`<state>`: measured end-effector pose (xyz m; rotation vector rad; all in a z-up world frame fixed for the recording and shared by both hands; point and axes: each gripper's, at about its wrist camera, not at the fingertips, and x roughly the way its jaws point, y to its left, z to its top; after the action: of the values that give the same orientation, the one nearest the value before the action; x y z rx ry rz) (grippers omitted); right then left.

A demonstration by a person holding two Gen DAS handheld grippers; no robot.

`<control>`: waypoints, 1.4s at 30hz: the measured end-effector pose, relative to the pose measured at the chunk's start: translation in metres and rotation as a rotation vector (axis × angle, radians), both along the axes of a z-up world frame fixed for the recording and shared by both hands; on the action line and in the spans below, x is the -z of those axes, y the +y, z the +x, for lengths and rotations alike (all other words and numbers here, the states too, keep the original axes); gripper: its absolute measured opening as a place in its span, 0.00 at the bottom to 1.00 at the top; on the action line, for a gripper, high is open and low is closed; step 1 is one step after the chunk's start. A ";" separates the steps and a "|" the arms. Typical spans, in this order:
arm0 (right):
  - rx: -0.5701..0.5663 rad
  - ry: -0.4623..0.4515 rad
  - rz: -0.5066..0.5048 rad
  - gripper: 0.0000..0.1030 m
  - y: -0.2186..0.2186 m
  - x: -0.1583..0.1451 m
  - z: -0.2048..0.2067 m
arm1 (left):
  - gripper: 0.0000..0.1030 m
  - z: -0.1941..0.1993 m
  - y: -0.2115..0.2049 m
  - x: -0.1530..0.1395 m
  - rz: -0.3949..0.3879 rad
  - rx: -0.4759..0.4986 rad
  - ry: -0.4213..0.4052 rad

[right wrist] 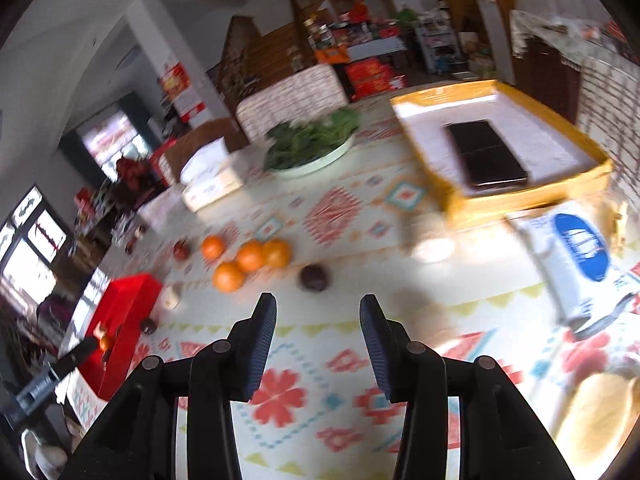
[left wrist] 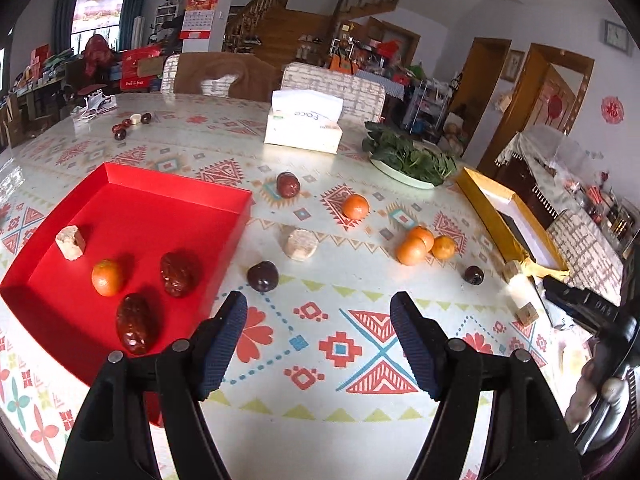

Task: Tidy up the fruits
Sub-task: 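Grasp another orange with the left tool while the right tool grasps a dark plum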

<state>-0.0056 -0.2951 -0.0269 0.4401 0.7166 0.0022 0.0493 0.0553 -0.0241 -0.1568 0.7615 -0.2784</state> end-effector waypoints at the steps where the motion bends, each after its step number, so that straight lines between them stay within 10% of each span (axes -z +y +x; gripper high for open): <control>1: 0.020 -0.006 0.007 0.46 -0.011 -0.001 -0.003 | 0.71 0.001 -0.002 0.001 0.004 0.000 0.003; 23: -0.080 0.159 -0.063 0.46 0.034 0.047 0.104 | 0.71 0.099 -0.113 0.041 0.071 0.236 0.082; 33: -0.055 0.146 -0.037 0.29 0.021 0.052 0.105 | 0.71 0.121 -0.148 0.057 0.147 0.279 0.066; 37: -0.054 0.140 -0.029 0.28 0.020 0.052 0.104 | 0.34 0.124 -0.154 0.063 0.171 0.297 0.087; 42: -0.050 0.134 -0.036 0.27 0.021 0.051 0.102 | 0.32 0.119 -0.152 0.062 0.168 0.293 0.078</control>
<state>0.0968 -0.2737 -0.0782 0.3901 0.8582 0.0070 0.1679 -0.0969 -0.0858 0.1051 0.8822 -0.4858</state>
